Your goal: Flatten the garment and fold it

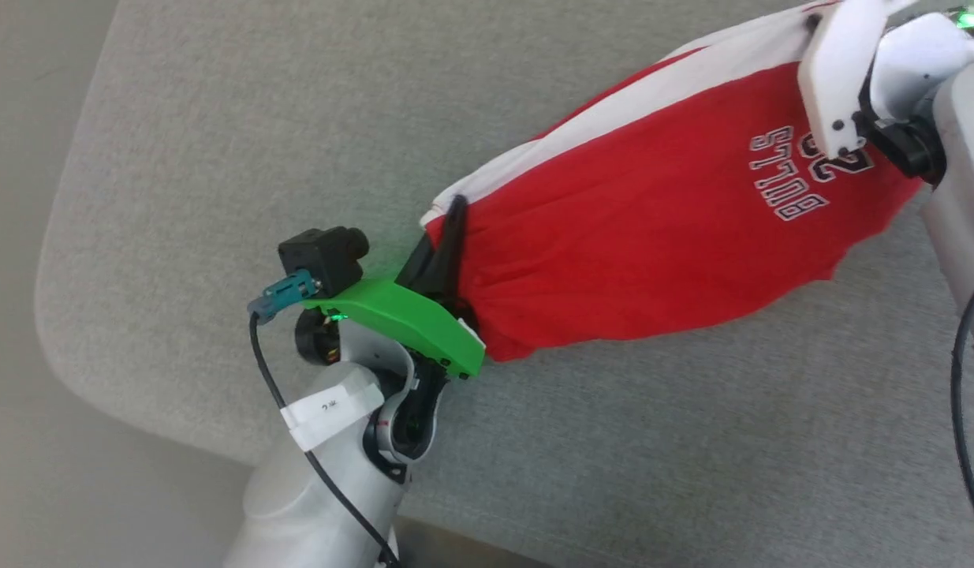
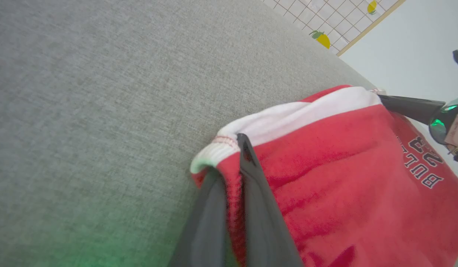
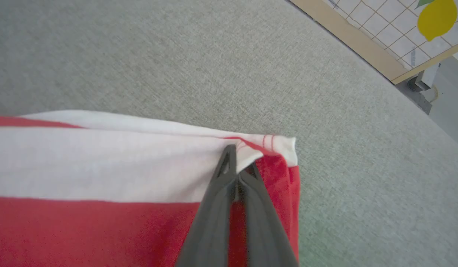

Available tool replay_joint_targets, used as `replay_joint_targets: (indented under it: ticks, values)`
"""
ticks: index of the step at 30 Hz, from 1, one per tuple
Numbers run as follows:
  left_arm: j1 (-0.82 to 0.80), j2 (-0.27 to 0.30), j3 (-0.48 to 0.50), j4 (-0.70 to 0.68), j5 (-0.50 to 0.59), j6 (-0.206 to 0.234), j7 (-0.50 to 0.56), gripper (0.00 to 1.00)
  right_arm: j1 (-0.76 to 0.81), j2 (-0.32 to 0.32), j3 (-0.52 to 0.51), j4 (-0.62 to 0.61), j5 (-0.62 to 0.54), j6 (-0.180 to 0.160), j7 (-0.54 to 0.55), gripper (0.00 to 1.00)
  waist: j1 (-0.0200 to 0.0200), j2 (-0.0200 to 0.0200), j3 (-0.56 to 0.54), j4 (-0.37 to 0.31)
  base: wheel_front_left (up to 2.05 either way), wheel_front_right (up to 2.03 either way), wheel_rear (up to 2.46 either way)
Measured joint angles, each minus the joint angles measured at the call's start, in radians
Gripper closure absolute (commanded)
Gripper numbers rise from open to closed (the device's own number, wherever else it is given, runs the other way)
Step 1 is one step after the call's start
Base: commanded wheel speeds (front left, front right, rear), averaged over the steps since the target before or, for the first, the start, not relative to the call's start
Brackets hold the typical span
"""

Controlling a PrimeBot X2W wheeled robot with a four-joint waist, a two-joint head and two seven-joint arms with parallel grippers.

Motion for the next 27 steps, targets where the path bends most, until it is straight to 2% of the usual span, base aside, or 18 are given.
replay_joint_targets:
  ticks: [1,4,8,13,17,23,24,27]
  values:
    - [-0.004,0.0,-0.009,0.003,-0.01,-0.002,-0.006,0.0,-0.006,-0.002,0.0,0.009,0.008,0.0,0.006,0.0,0.0,0.0,0.003,0.007,0.0,0.0,0.0]
    - [-0.007,-0.002,-0.024,0.011,-0.015,-0.01,-0.026,0.0,-0.017,-0.004,-0.003,0.026,0.036,-0.001,0.004,0.0,0.0,0.0,-0.003,0.014,0.0,0.0,0.0]
    - [0.0,0.001,-0.03,0.014,-0.012,-0.012,-0.055,0.0,0.004,-0.011,-0.002,0.025,0.078,0.0,-0.053,0.0,0.0,0.0,-0.029,0.012,0.0,0.0,0.0]
    - [0.058,0.043,-0.023,-0.022,-0.004,-0.012,-0.072,0.0,0.087,-0.015,-0.014,-0.029,0.136,0.0,-0.159,0.0,0.0,0.0,-0.083,-0.006,0.0,0.0,0.0]
    - [0.131,0.083,-0.023,-0.067,0.0,0.01,-0.066,0.0,0.197,-0.026,-0.053,-0.096,0.173,0.0,-0.243,0.0,0.0,0.0,-0.147,-0.031,0.0,0.0,0.0]
    - [0.219,0.13,-0.059,-0.118,0.055,0.04,-0.058,0.0,0.389,-0.014,-0.169,-0.23,0.178,0.0,-0.372,0.0,0.0,0.0,-0.237,-0.067,0.0,0.0,0.0]
    - [0.242,0.136,-0.082,-0.114,0.07,0.046,-0.058,0.0,0.468,0.008,-0.221,-0.289,0.155,0.0,-0.413,0.0,0.0,0.0,-0.267,-0.081,0.0,0.0,0.0]
    - [0.254,0.137,-0.105,-0.084,0.111,0.067,-0.061,0.0,0.578,0.06,-0.292,-0.373,0.112,0.0,-0.46,0.0,0.0,0.0,-0.3,-0.103,0.0,0.0,0.0]
